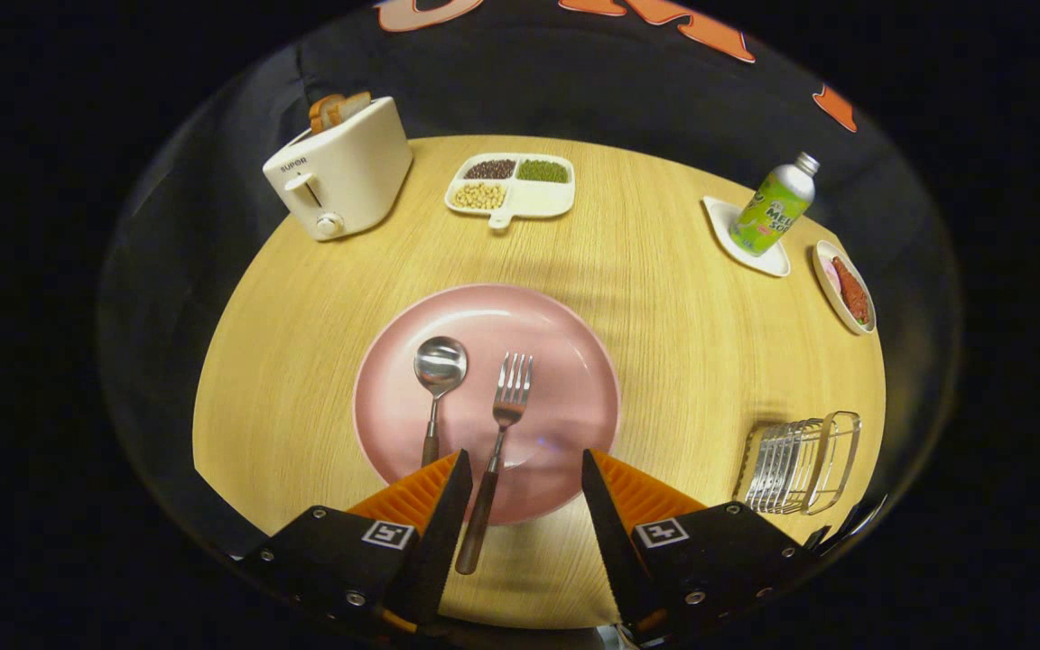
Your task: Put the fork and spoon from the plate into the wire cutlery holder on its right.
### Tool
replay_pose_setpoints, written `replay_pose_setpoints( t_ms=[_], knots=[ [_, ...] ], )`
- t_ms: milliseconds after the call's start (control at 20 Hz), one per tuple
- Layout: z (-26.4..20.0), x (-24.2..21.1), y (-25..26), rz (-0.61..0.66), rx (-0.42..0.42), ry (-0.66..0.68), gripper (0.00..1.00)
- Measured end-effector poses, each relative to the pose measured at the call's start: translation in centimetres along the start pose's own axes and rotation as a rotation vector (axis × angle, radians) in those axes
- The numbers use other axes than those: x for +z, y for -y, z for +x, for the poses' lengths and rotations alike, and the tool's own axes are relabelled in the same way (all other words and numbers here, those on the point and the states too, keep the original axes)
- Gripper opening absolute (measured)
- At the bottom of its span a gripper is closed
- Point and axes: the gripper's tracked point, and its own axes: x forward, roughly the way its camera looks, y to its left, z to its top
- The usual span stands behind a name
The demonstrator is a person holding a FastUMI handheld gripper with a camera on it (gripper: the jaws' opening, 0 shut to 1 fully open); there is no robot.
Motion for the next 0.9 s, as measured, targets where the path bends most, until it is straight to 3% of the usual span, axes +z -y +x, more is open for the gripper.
replay_pose_setpoints(
  t_ms=[250, 650, 900],
  knots=[
    [2.5, -1.3, -1.3, -0.004, -0.007, -0.125, 0.58],
    [4.2, -3.1, -1.6, -0.034, -0.031, -0.201, 0.14],
    [3.0, -2.6, -0.5, -0.028, 0.004, -0.158, 0.05]
  ],
)
